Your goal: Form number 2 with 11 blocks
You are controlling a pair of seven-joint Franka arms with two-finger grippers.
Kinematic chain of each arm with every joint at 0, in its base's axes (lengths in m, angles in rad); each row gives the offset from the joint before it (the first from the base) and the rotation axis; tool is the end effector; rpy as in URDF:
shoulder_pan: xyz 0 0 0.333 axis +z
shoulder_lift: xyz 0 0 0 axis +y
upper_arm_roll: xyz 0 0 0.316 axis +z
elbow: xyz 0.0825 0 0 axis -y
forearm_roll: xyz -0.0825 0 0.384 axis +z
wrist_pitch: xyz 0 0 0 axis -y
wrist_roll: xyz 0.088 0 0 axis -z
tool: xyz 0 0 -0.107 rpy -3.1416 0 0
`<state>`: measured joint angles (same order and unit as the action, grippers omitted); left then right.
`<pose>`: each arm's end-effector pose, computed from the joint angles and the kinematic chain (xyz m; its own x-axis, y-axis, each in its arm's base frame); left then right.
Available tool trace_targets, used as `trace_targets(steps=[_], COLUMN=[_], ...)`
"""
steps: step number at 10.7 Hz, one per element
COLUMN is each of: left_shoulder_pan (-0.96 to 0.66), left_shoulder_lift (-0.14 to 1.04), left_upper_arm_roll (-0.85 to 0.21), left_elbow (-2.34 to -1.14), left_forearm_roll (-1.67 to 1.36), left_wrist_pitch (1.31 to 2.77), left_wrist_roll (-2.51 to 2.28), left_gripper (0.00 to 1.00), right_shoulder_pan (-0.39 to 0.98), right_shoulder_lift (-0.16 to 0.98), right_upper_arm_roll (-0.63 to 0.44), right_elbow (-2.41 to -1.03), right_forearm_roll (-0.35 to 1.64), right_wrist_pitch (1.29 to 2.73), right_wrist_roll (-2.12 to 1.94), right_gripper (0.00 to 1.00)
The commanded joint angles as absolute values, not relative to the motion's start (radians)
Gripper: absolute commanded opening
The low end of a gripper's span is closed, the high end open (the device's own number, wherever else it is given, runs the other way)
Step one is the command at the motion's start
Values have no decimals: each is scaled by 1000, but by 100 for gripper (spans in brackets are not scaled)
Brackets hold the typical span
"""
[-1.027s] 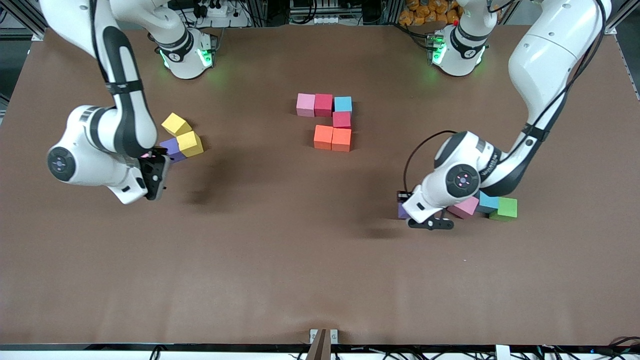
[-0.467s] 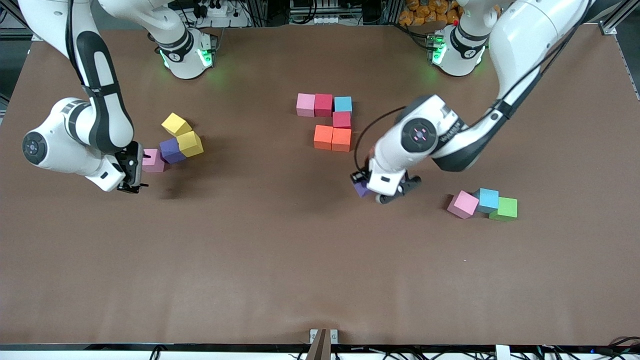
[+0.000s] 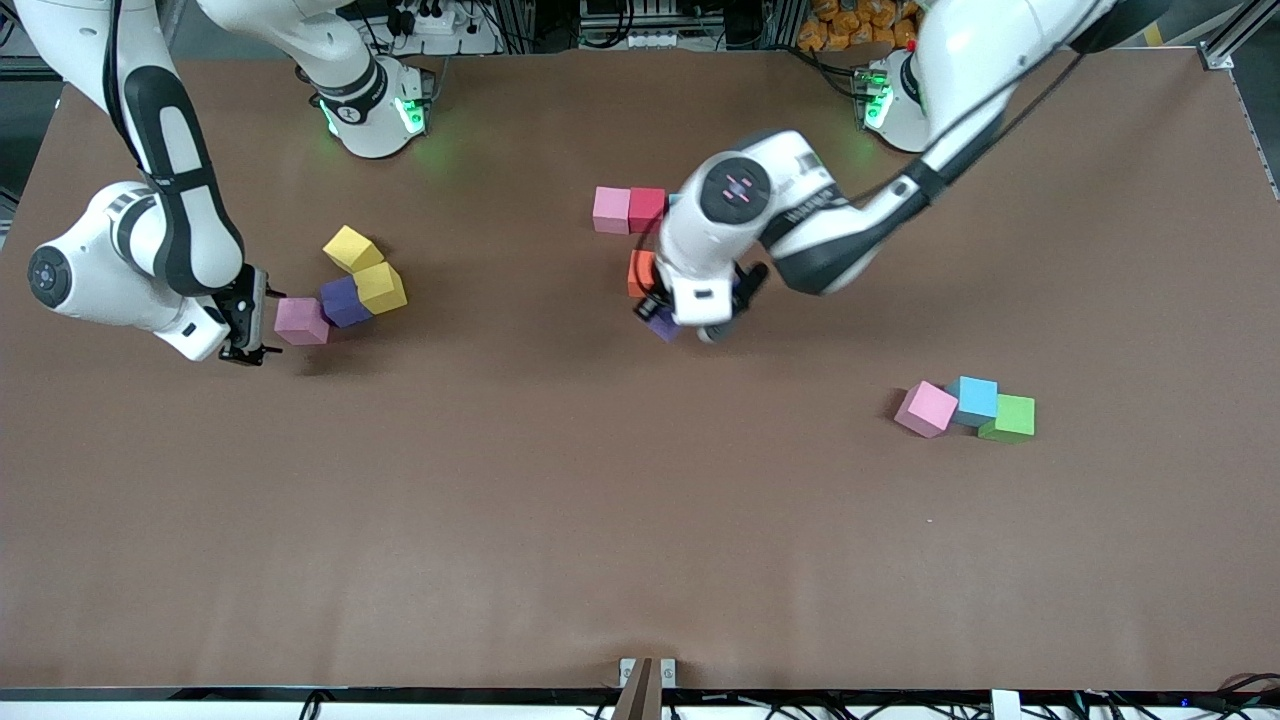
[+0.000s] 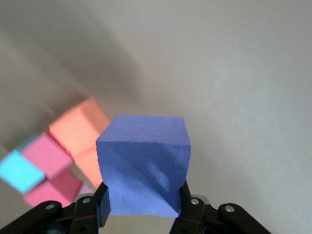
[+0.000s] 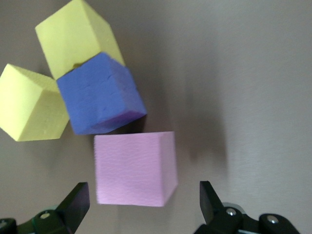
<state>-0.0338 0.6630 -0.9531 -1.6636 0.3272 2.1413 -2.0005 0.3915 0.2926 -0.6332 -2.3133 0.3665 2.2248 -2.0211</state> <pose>0.4571 -0.4970 0.3568 0.5394 0.8013 -0.2587 0.8301 -0.5576 0.0039 0.4740 -0.1151 0.2188 0.0881 0.9824 0.1645 0.9659 -0.0439 -0.2550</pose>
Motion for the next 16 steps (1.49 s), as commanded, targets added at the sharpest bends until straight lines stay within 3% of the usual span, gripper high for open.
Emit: trace_targets(steps=[1, 5, 9, 12, 14, 15, 16], left_shoulder_pan=[-109, -234, -428, -480, -569, -595, -597], left_shoulder_lift=[672, 676, 704, 735, 735, 736, 741], left_upper_arm_roll=[-916, -835, -671, -650, -579, -552, -543], left_elbow=[-1631, -1640, -1637, -1644, -1644, -1640, -1637], left_forearm_roll=[324, 327, 318, 318, 324, 318, 319], left_wrist_pitch=[2184, 2296, 2416, 2419, 2419, 2419, 2421], left_wrist_roll=[-2161, -2399, -2545, -2603, -2693, -2733, -2796], left_gripper=[41, 41, 41, 41, 41, 40, 39], right_shoulder_pan=[364, 373, 377, 377, 377, 377, 377], right_shoulder_lift=[244, 259, 294, 321, 321, 321, 319], right_upper_arm_roll=[-618, -614, -563, -541, -541, -541, -541], right_elbow=[-2388, -2398, -2404, -2404, -2402, -2402, -2401], right_forearm_roll=[356, 371, 492, 554, 554, 554, 554], right_wrist_pitch=[2287, 2335, 2399, 2413, 2413, 2411, 2413], right_wrist_roll=[-2048, -2057, -2135, -2171, -2171, -2178, -2186], right_gripper=[100, 100, 100, 100, 100, 91, 74])
